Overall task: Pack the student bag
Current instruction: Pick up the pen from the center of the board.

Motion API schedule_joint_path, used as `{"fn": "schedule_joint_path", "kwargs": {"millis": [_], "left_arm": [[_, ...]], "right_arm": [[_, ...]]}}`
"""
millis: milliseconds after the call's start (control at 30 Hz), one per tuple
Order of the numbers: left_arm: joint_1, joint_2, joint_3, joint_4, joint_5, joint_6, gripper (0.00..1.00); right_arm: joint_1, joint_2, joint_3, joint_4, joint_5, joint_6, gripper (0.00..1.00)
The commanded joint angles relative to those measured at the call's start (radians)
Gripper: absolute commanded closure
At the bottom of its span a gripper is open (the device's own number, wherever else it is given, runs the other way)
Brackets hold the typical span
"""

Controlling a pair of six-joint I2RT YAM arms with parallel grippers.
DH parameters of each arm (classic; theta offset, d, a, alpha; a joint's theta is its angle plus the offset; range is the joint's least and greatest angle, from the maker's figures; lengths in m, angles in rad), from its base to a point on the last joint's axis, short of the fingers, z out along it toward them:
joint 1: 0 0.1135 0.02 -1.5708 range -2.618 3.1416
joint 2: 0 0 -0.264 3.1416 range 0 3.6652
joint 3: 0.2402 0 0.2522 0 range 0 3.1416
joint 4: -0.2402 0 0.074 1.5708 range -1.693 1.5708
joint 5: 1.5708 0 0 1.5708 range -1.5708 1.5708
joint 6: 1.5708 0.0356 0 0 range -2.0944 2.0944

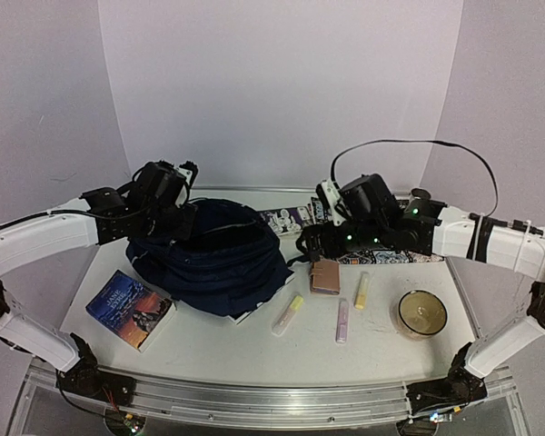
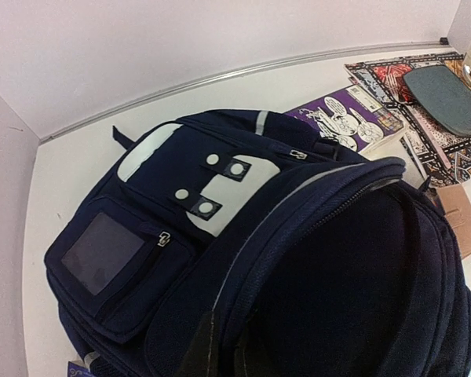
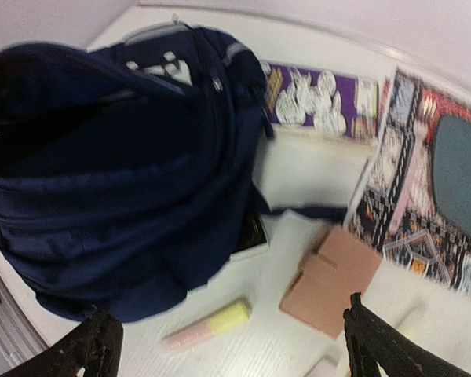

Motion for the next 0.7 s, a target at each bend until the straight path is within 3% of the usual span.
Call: {"fn": "schedule_joint_path", "kwargs": {"millis": [0,267,667], "left_arm": [[0.007,-0.005,0.000,0.059,0.068,-0.094,1.00],[0.007,-0.020,-0.067,0.067,0.214,-0.141,1.00],[0.007,-0.049,-0.168,0.110,0.366,-0.206,1.00]], "right_arm": [[0.003,-0.020,-0.062,-0.184,0.047,0.255,0.03],[-0.008,0.059,-0.135,-0.371,0.035,0.510,0.12],[-0.020,0.220,-0.223,-0.250,-0.048,0.597,0.42]]}}
